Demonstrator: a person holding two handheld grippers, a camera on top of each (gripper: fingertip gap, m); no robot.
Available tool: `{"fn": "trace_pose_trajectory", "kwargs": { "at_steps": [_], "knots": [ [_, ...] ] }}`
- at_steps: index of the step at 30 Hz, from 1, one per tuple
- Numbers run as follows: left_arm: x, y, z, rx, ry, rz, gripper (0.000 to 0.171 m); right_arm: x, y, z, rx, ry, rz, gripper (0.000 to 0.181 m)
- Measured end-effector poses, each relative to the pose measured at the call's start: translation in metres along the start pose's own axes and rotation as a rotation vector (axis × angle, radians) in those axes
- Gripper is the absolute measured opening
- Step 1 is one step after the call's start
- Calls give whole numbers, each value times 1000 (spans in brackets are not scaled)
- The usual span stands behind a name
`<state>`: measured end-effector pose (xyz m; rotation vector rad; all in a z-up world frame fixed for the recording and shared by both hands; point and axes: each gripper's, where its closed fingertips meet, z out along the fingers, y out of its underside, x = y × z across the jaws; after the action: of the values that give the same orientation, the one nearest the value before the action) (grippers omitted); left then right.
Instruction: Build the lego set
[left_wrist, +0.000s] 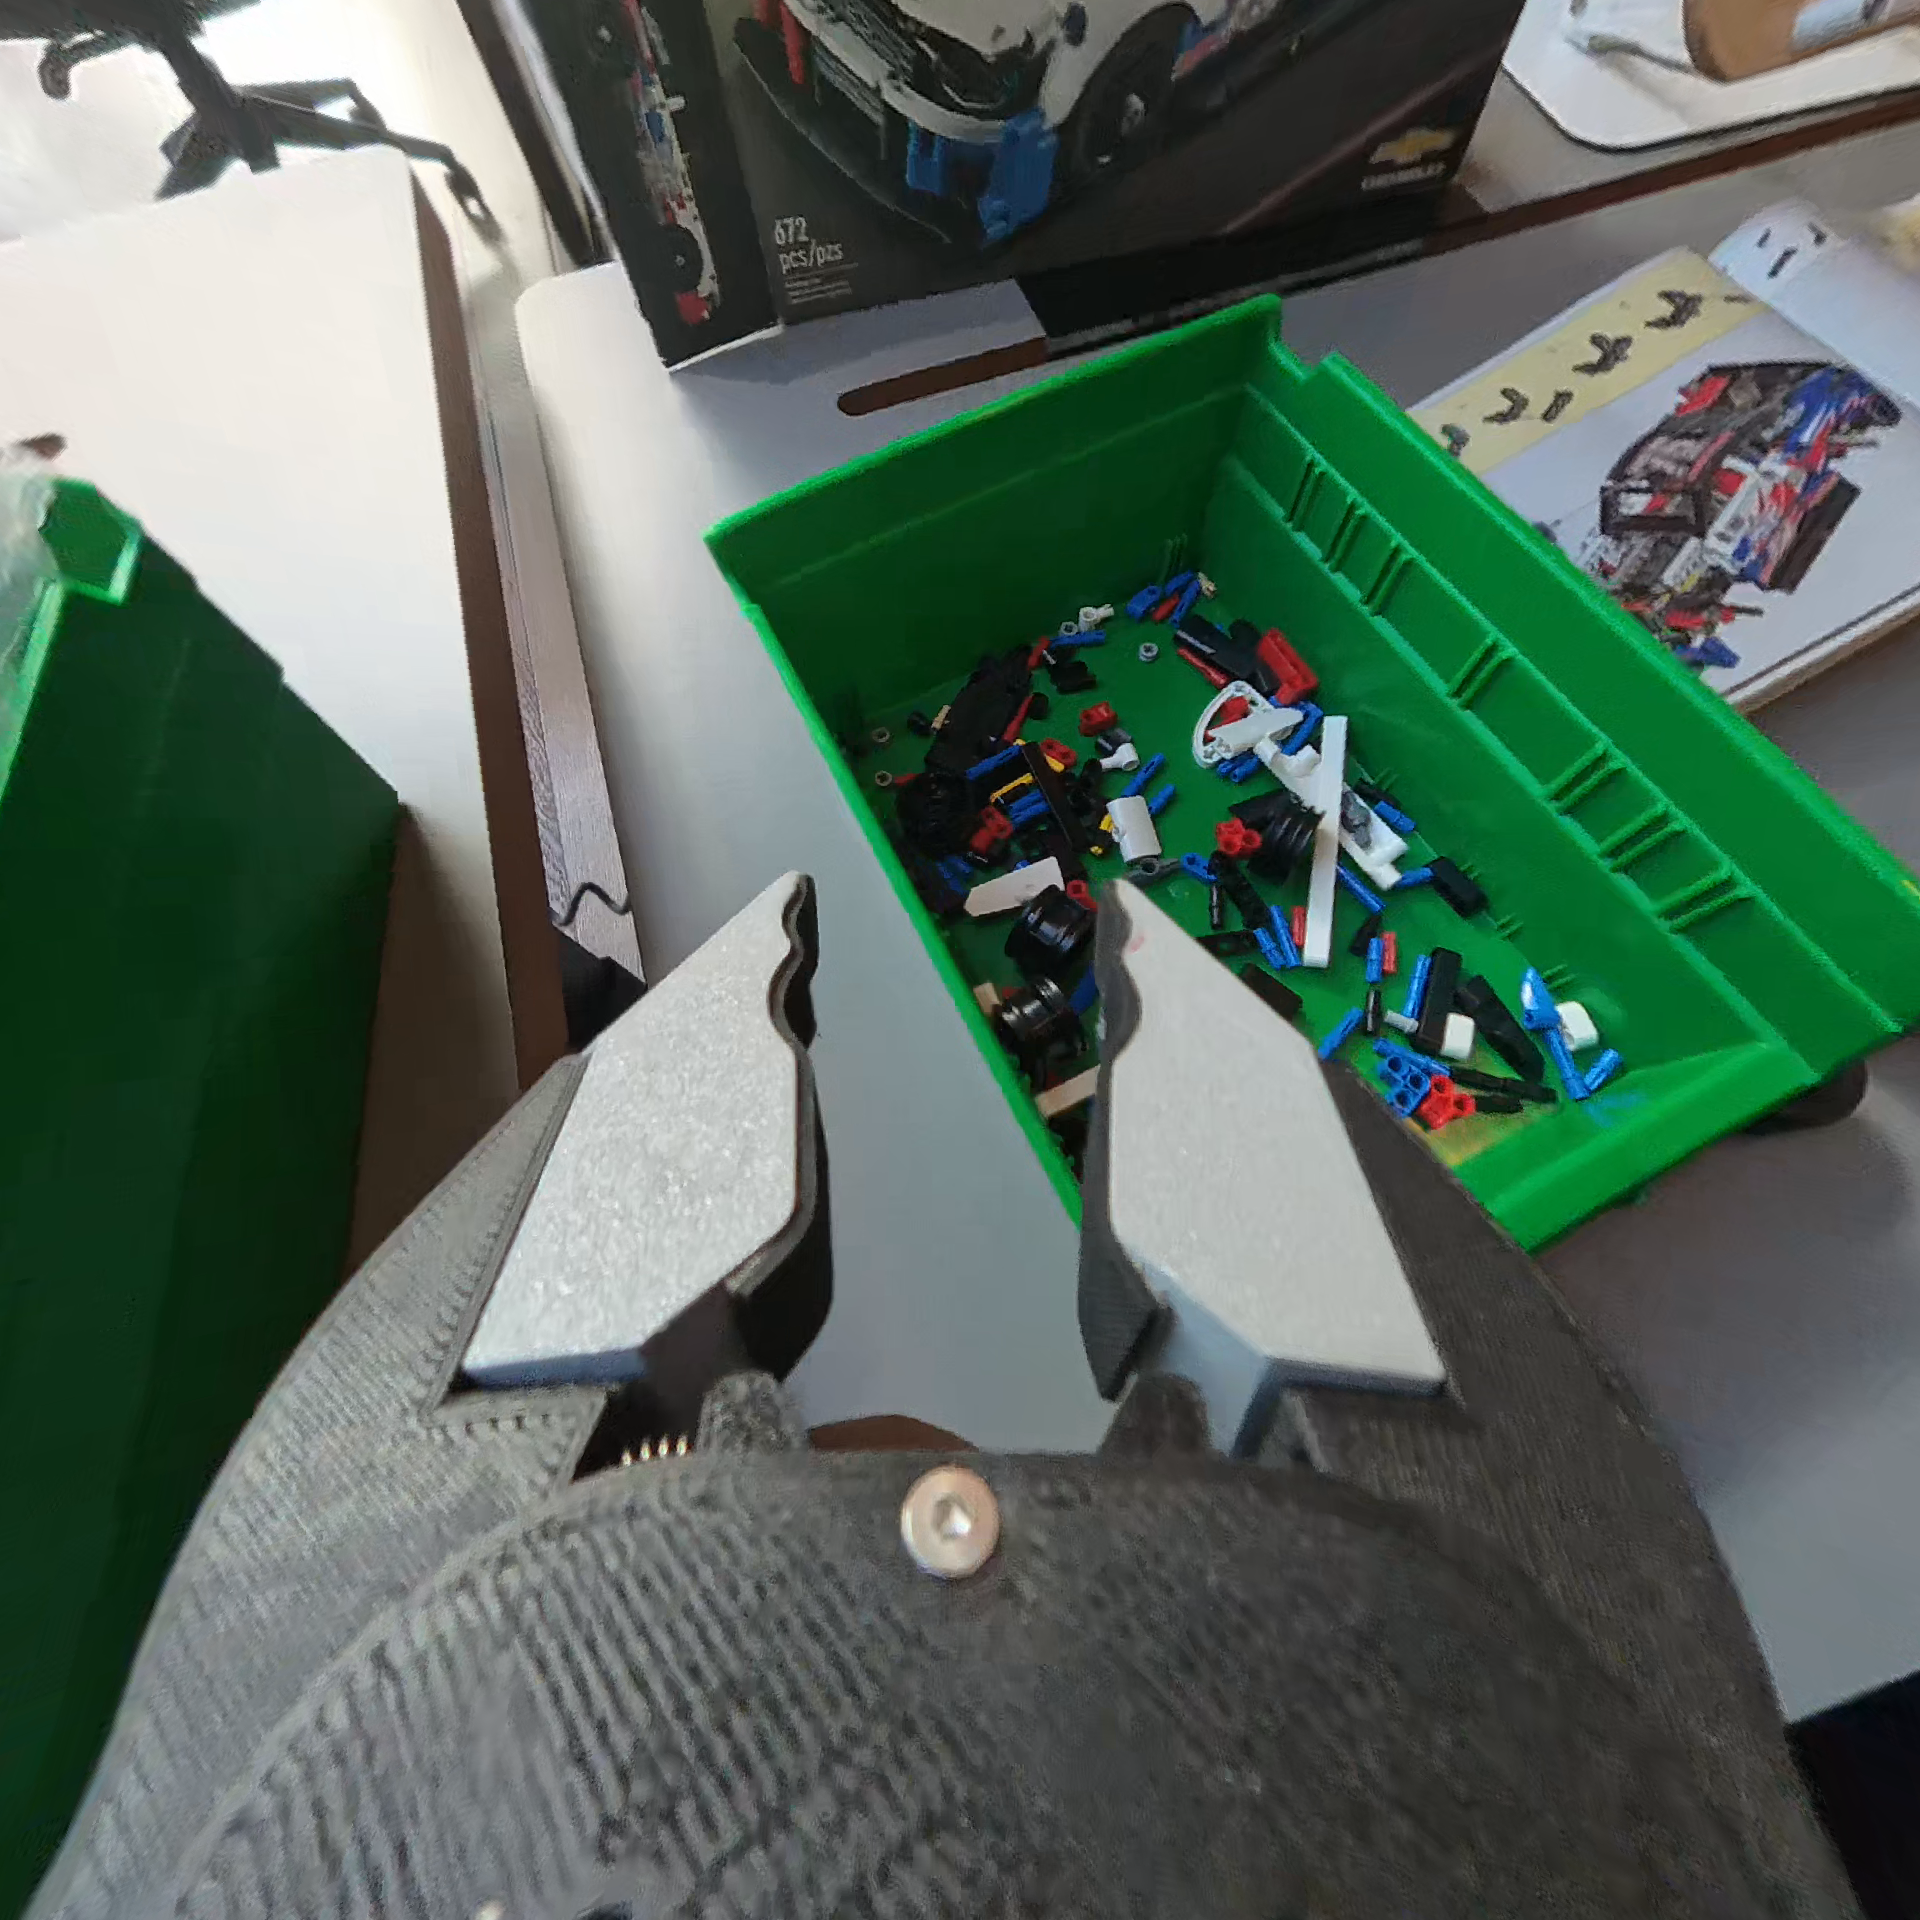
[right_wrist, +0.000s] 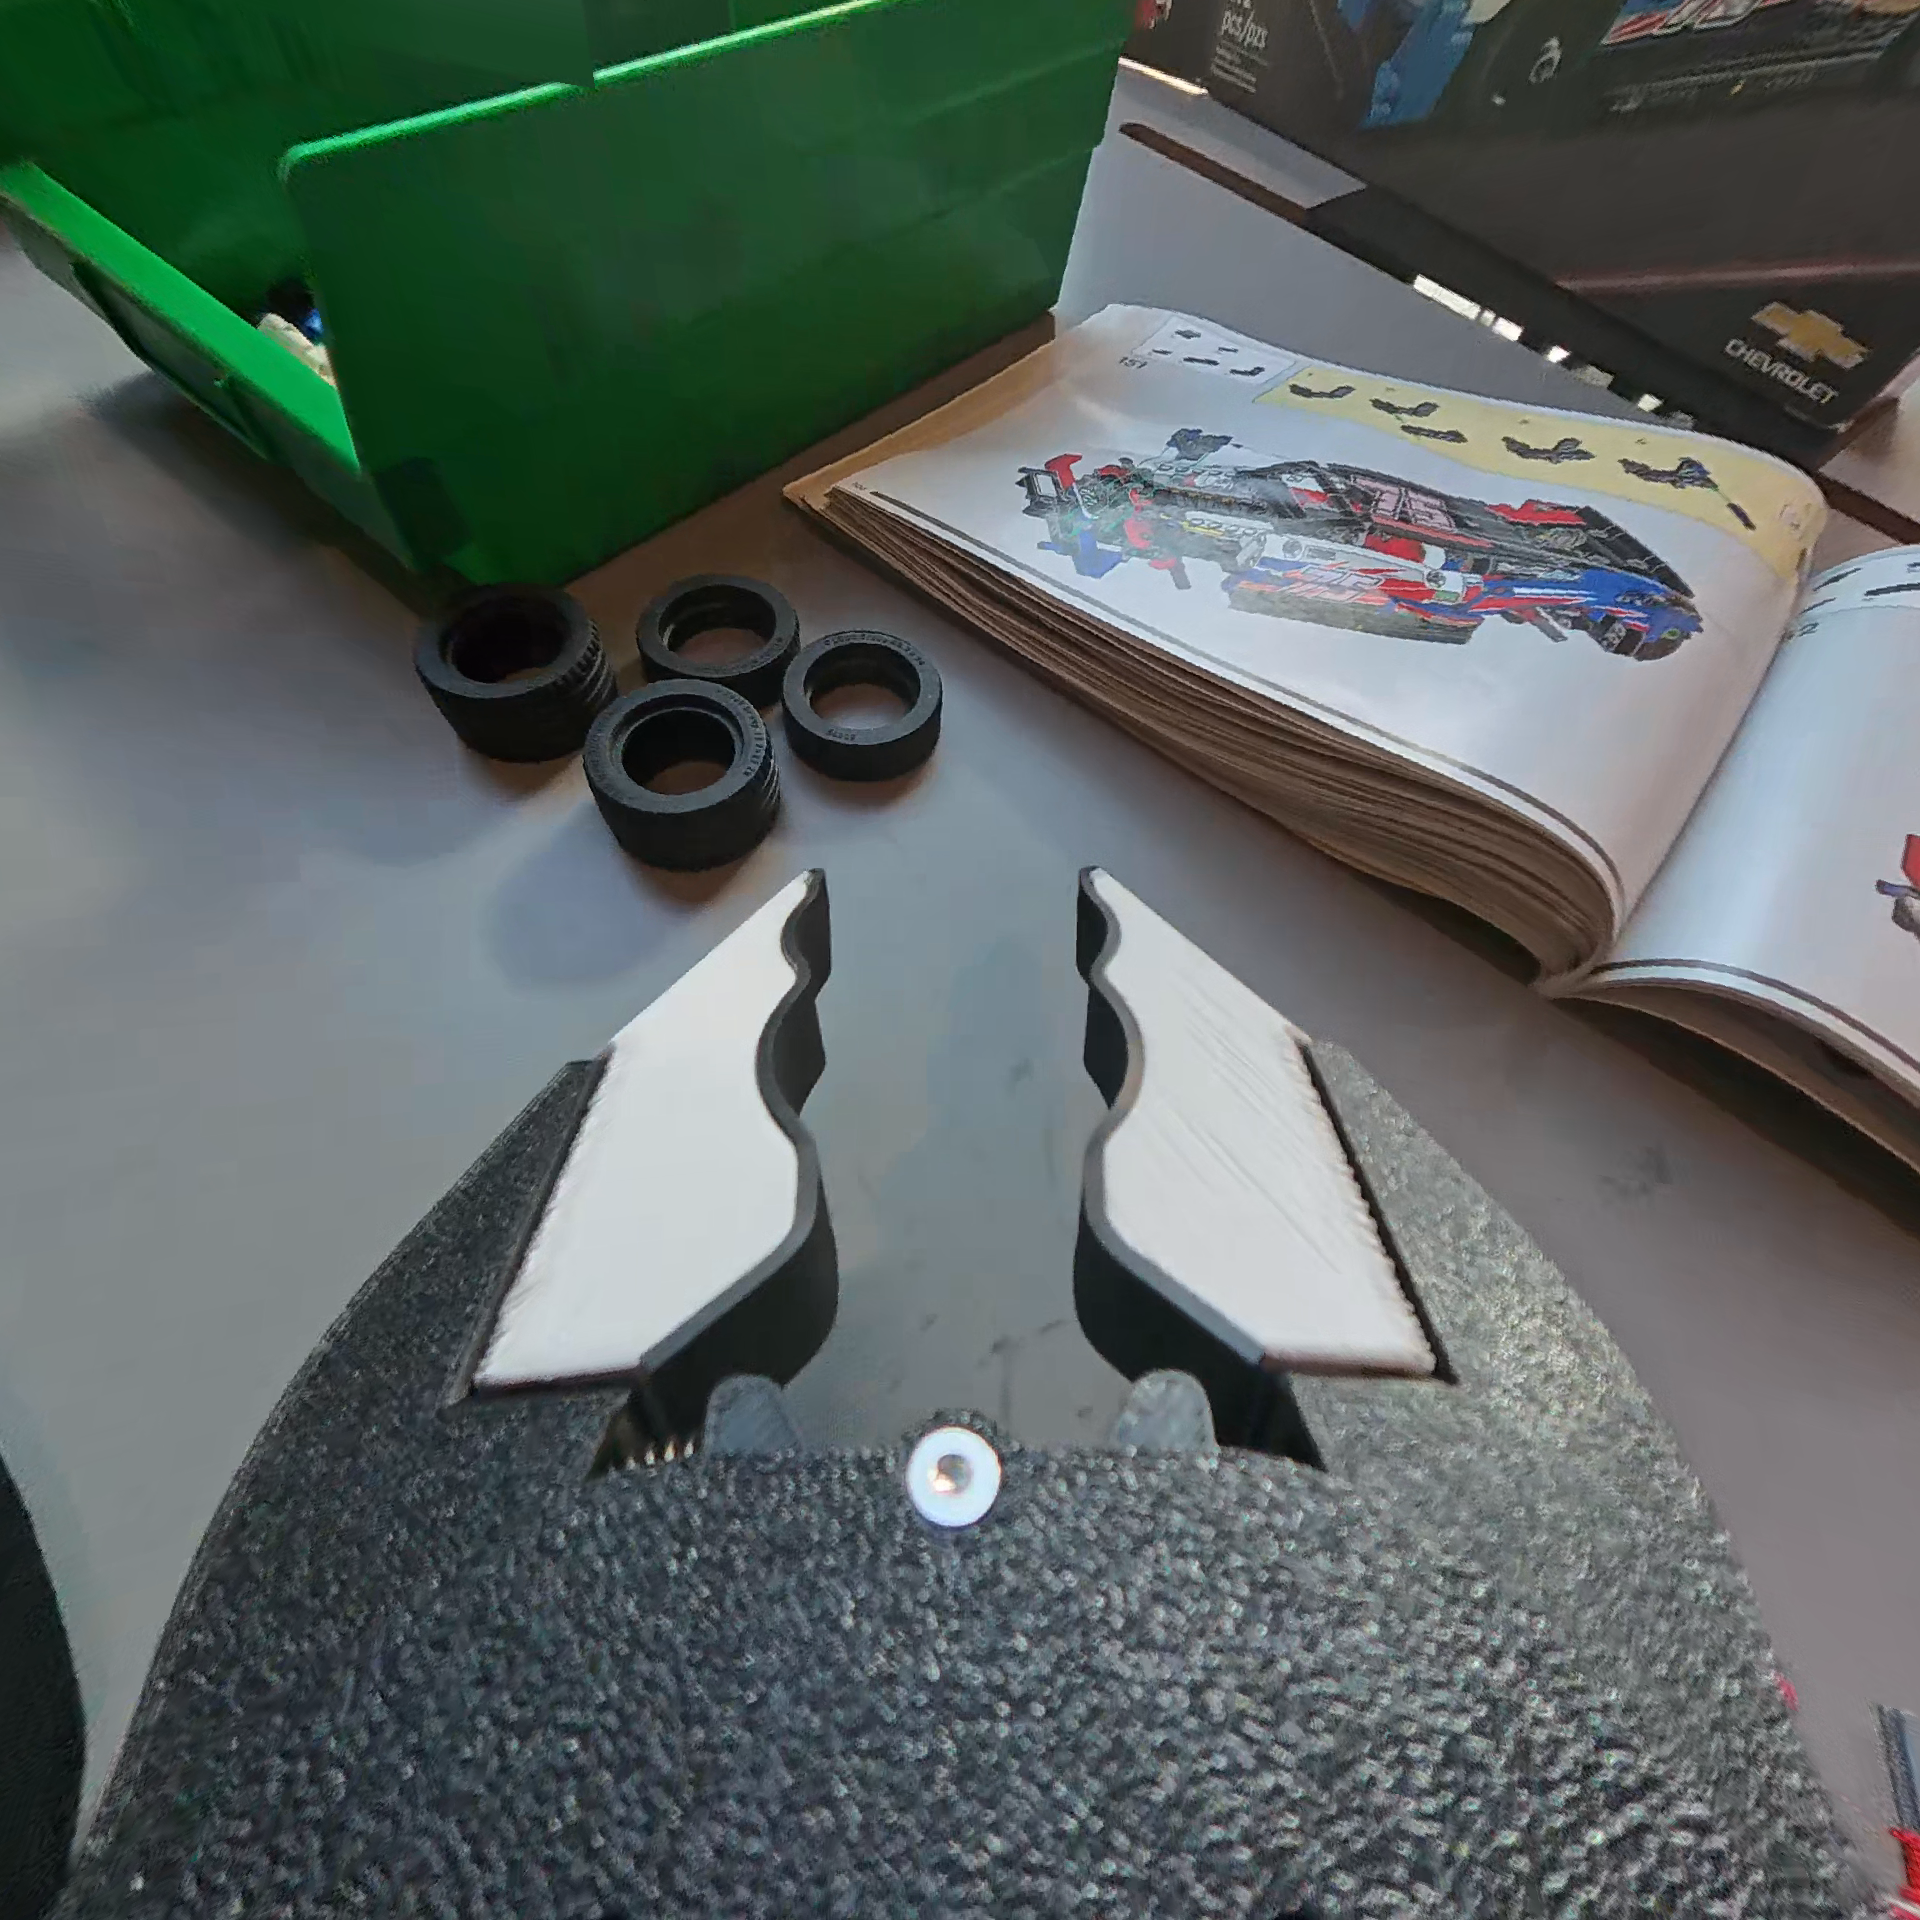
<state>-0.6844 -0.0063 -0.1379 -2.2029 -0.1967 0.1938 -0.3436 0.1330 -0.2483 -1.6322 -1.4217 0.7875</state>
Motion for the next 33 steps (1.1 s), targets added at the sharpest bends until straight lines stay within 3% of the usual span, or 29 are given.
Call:
{"fn": "trace_pose_trajectory", "kwargs": {
  "at_steps": [6, 10, 16, 26, 33],
  "knots": [
    [14, 3, 34, -274, 61, 254, 45, 6, -6, -5, 52, 24, 18, 43],
    [4, 5, 66, -434, -22, 427, 37, 6, -7, -5, 57, 26, 16, 42],
    [5, 2, 93, -556, 20, 426, 29, 7, -8, -6, 62, 23, 31, 40],
    [14, 26, 115, -755, 78, 562, 13, 9, -8, -7, 72, 19, 44, 35],
    [19, 71, 111, -1073, 164, 710, 15, 8, -8, -7, 71, 20, 40, 34]
  ]
}}
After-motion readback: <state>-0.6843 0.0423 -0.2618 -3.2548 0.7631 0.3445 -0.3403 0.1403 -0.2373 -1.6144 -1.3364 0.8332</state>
